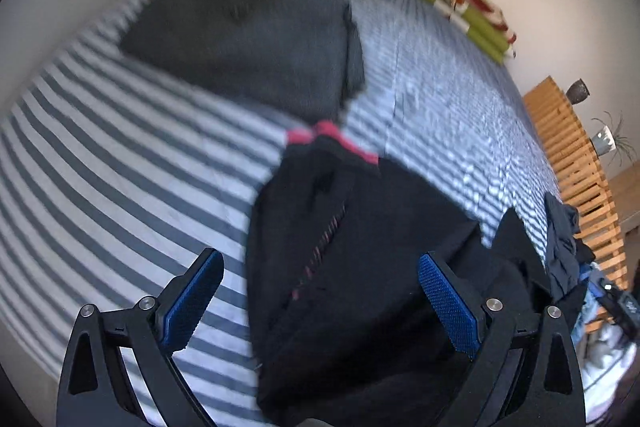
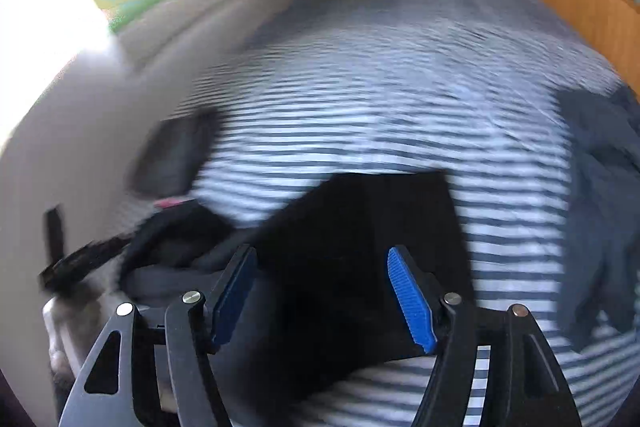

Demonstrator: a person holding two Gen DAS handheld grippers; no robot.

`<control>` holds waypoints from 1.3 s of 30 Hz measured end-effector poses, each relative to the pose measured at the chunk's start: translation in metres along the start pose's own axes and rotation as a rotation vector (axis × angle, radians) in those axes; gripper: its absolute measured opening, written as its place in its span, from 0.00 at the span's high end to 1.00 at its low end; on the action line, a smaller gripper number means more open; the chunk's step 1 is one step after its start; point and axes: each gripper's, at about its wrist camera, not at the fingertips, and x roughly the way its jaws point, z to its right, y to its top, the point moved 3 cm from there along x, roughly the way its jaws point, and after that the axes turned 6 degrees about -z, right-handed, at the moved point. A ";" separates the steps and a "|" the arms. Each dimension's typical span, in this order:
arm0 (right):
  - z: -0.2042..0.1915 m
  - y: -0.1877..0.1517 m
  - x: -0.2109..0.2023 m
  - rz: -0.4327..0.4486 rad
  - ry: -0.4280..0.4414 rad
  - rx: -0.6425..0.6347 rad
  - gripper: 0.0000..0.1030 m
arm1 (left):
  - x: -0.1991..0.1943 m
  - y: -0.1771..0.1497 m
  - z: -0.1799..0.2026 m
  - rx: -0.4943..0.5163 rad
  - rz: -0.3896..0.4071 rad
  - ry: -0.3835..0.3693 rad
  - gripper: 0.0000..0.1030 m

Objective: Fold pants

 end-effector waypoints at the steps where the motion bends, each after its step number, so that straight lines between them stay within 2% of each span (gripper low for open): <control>1: 0.010 -0.002 0.006 -0.020 0.010 0.043 0.37 | 0.009 -0.006 0.002 -0.018 -0.014 -0.049 0.08; 2: 0.018 -0.006 0.013 -0.051 0.049 0.087 0.37 | 0.016 -0.007 0.005 -0.030 -0.027 -0.083 0.19; 3: 0.021 -0.012 0.020 -0.076 0.085 0.112 0.37 | 0.019 -0.008 0.010 -0.028 -0.023 -0.080 0.26; 4: 0.020 -0.017 0.025 -0.091 0.115 0.118 0.37 | 0.020 -0.008 0.015 -0.009 -0.007 -0.057 0.45; 5: 0.011 -0.021 0.031 -0.107 0.158 0.102 0.37 | 0.020 -0.007 0.020 0.013 0.001 -0.048 0.73; 6: 0.000 -0.026 0.036 -0.119 0.187 0.067 0.38 | 0.019 -0.007 0.022 0.014 0.000 -0.066 0.83; 7: -0.011 -0.033 0.037 -0.127 0.207 0.029 0.50 | 0.016 -0.006 0.021 0.000 0.006 -0.086 0.84; 8: -0.027 -0.041 0.040 -0.152 0.235 -0.026 0.67 | 0.013 -0.006 0.020 -0.008 0.019 -0.094 0.87; 10: -0.051 -0.056 0.040 -0.188 0.277 -0.096 0.83 | 0.008 -0.003 0.016 -0.013 0.054 -0.075 0.89; 13: -0.082 -0.092 0.036 -0.243 0.311 -0.205 0.88 | -0.004 0.000 0.004 -0.039 0.091 -0.050 0.94; 15: -0.103 -0.126 0.036 -0.331 0.322 -0.290 0.89 | -0.014 0.003 -0.008 -0.069 0.112 -0.061 0.95; 18: -0.118 -0.169 0.043 -0.456 0.319 -0.409 0.89 | -0.042 0.003 -0.027 -0.074 0.175 -0.007 0.95; 19: -0.119 -0.176 0.040 -0.472 0.306 -0.441 0.89 | -0.049 0.002 -0.029 -0.068 0.186 0.005 0.95; 21: -0.115 -0.171 0.028 -0.435 0.280 -0.447 0.86 | -0.060 0.000 -0.033 -0.056 0.211 0.042 0.95; 22: -0.111 -0.162 0.023 -0.406 0.284 -0.421 0.80 | -0.062 -0.001 -0.034 -0.055 0.219 0.051 0.95; 23: -0.106 -0.147 0.016 -0.360 0.276 -0.385 0.68 | -0.068 -0.004 -0.035 -0.059 0.223 0.050 0.95; 24: -0.100 -0.127 0.009 -0.296 0.247 -0.353 0.61 | -0.071 -0.005 -0.039 -0.064 0.222 0.043 0.95; 25: -0.097 -0.112 0.006 -0.252 0.218 -0.328 0.47 | -0.073 -0.006 -0.039 -0.070 0.219 0.035 0.95; 26: -0.096 -0.089 0.005 -0.201 0.183 -0.302 0.40 | -0.070 -0.005 -0.039 -0.075 0.215 0.033 0.95; 28: -0.105 -0.057 0.005 -0.130 0.141 -0.288 0.39 | -0.066 -0.005 -0.038 -0.077 0.206 0.034 0.95; 30: -0.129 -0.025 0.014 -0.075 0.130 -0.332 0.37 | -0.064 -0.004 -0.035 -0.067 0.198 0.032 0.95; 32: -0.155 -0.007 0.031 -0.117 0.177 -0.337 0.34 | -0.061 -0.005 -0.030 -0.053 0.198 0.039 0.95; 34: -0.174 0.004 0.059 -0.212 0.256 -0.305 0.34 | -0.057 -0.005 -0.027 -0.047 0.194 0.037 0.95; 35: -0.183 0.007 0.083 -0.287 0.271 -0.290 0.33 | -0.056 -0.004 -0.025 -0.043 0.193 0.029 0.95; 38: -0.195 0.001 0.124 -0.401 0.173 -0.309 0.33 | -0.057 -0.001 -0.020 -0.031 0.199 0.023 0.95; 39: -0.194 -0.006 0.124 -0.411 0.158 -0.317 0.33 | -0.058 -0.001 -0.018 -0.024 0.200 0.016 0.95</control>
